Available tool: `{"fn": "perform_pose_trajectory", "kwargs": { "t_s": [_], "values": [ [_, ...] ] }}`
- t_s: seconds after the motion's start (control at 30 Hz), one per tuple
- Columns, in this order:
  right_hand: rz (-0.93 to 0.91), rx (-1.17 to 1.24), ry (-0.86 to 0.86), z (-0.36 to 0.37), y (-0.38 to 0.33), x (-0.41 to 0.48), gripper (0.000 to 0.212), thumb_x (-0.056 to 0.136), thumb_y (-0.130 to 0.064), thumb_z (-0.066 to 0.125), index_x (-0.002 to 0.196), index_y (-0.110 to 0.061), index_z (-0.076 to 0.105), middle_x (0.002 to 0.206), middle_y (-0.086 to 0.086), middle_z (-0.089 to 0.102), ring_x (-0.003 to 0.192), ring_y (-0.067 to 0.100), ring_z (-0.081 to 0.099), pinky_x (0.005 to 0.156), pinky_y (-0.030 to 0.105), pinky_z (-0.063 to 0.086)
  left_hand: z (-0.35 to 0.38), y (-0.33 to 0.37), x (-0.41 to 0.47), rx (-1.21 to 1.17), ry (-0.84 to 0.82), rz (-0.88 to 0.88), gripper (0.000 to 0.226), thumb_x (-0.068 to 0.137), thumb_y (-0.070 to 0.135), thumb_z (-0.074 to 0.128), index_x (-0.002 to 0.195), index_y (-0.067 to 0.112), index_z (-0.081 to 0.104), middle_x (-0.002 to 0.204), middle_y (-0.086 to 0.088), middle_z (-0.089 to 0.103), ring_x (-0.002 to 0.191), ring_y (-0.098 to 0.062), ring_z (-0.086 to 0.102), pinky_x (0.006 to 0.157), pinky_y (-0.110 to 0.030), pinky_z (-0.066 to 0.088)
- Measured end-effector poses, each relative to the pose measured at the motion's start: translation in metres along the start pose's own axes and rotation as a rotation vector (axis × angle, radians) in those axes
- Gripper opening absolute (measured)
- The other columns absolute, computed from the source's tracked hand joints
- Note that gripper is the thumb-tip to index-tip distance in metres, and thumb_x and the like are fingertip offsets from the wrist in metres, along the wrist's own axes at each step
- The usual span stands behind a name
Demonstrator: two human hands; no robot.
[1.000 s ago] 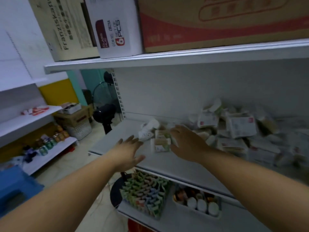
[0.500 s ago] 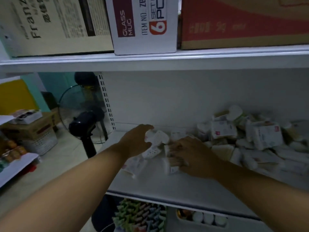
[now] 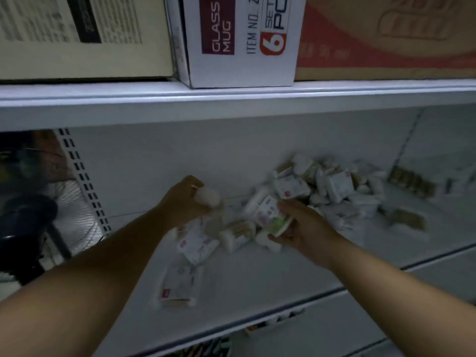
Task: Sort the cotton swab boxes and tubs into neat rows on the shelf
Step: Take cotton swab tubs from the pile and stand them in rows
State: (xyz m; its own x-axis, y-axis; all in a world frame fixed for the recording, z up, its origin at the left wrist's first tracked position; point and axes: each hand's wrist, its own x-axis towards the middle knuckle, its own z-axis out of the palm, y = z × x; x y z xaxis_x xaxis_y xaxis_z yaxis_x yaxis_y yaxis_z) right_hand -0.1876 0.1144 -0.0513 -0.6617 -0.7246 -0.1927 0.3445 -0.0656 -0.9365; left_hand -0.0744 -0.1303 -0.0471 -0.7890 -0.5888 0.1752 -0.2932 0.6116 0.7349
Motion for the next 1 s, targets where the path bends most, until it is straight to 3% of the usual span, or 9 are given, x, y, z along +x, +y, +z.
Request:
{"fn": "perform_pose_trajectory", "kwargs": {
  "t_s": [0.1, 0.23, 0.3, 0.4, 0.53, 0.63, 0.7, 0.83, 1.0],
  "values": [
    [0.054, 0.215, 0.072, -0.004, -0.006, -0.007, 0.024, 0.095, -0.030, 0.050, 0.110, -0.012, 0.058, 0.102, 0.013, 0.068, 0.084, 0.027, 0.068, 0.065, 0.039, 0.058, -0.017, 0.019, 0.002, -0.480, -0.084, -0.094, 0.048, 0.069, 0.003, 0.077, 0.115, 0.005, 0.062, 0.108, -0.014, 0.066, 0.092, -0.023, 0.064, 0.083, -0.032, 0.051],
    [0.024, 0.463, 0.086, -0.018, -0.017, -0.019, 0.032, 0.097, -0.032, 0.046, 0.109, -0.006, 0.058, 0.096, 0.017, 0.070, 0.086, 0.030, 0.067, 0.068, 0.041, 0.059, 0.006, 0.058, -0.010, -0.886, -0.364, -0.202, 0.032, 0.076, 0.015, 0.061, 0.108, 0.010, 0.065, 0.094, -0.010, 0.072, 0.080, -0.023, 0.071, 0.068, -0.032, 0.058],
    [-0.024, 0.534, 0.074, -0.034, -0.026, -0.028, 0.032, 0.097, -0.031, 0.044, 0.108, -0.004, 0.059, 0.094, 0.019, 0.071, 0.086, 0.030, 0.066, 0.068, 0.039, 0.059, 0.034, 0.084, -0.013, -1.007, -0.485, -0.250, 0.035, 0.073, 0.023, 0.060, 0.103, 0.006, 0.067, 0.097, -0.015, 0.071, 0.083, -0.026, 0.070, 0.072, -0.035, 0.059],
    [-0.070, 0.550, 0.116, -0.071, -0.043, -0.041, 0.036, 0.097, -0.033, 0.042, 0.107, -0.004, 0.059, 0.094, 0.018, 0.069, 0.084, 0.027, 0.064, 0.068, 0.037, 0.057, 0.085, 0.132, -0.013, -1.120, -0.523, -0.256, 0.044, 0.076, 0.029, 0.060, 0.112, 0.005, 0.064, 0.109, -0.016, 0.067, 0.096, -0.028, 0.065, 0.087, -0.044, 0.052],
    [-0.090, 0.515, 0.228, -0.137, -0.060, -0.064, 0.042, 0.098, -0.035, 0.038, 0.123, -0.006, 0.055, 0.109, 0.017, 0.064, 0.087, 0.026, 0.062, 0.075, 0.040, 0.051, 0.176, 0.198, -0.020, -1.271, -0.524, -0.317, 0.037, 0.084, 0.030, 0.056, 0.112, 0.008, 0.064, 0.105, -0.013, 0.070, 0.092, -0.025, 0.067, 0.082, -0.045, 0.055],
    [-0.151, 0.471, 0.333, -0.199, -0.065, -0.085, 0.040, 0.098, -0.031, 0.041, 0.131, -0.009, 0.049, 0.120, 0.019, 0.062, 0.089, 0.028, 0.062, 0.072, 0.041, 0.052, 0.250, 0.252, -0.032, -1.282, -0.502, -0.404, 0.029, 0.097, 0.029, 0.044, 0.097, 0.009, 0.065, 0.082, -0.009, 0.073, 0.074, -0.022, 0.069, 0.079, -0.042, 0.050],
    [-0.199, 0.462, 0.404, -0.240, -0.067, -0.101, 0.036, 0.098, -0.029, 0.042, 0.130, -0.012, 0.049, 0.119, 0.017, 0.062, 0.091, 0.028, 0.062, 0.077, 0.043, 0.049, 0.293, 0.287, -0.037, -1.260, -0.529, -0.466, 0.038, 0.098, 0.040, 0.039, 0.097, 0.010, 0.063, 0.078, -0.010, 0.072, 0.073, -0.025, 0.066, 0.075, -0.039, 0.046],
    [-0.291, 0.424, 0.527, -0.319, -0.078, -0.134, 0.031, 0.099, -0.033, 0.042, 0.116, -0.012, 0.056, 0.097, 0.012, 0.071, 0.085, 0.026, 0.067, 0.070, 0.040, 0.054, 0.369, 0.348, -0.049, -1.298, -0.818, -0.465, 0.076, 0.085, 0.067, 0.036, 0.113, 0.001, 0.061, 0.107, -0.023, 0.068, 0.089, -0.031, 0.067, 0.076, -0.043, 0.052],
    [-0.375, 0.390, 0.576, -0.404, -0.088, -0.180, 0.036, 0.084, -0.036, 0.059, 0.109, -0.011, 0.059, 0.099, 0.011, 0.073, 0.086, 0.021, 0.071, 0.065, 0.030, 0.055, 0.444, 0.408, -0.069, -1.261, -0.941, -0.349, 0.037, 0.072, 0.020, 0.064, 0.103, 0.000, 0.067, 0.094, -0.017, 0.072, 0.076, -0.022, 0.070, 0.074, -0.030, 0.056]
  ]
}}
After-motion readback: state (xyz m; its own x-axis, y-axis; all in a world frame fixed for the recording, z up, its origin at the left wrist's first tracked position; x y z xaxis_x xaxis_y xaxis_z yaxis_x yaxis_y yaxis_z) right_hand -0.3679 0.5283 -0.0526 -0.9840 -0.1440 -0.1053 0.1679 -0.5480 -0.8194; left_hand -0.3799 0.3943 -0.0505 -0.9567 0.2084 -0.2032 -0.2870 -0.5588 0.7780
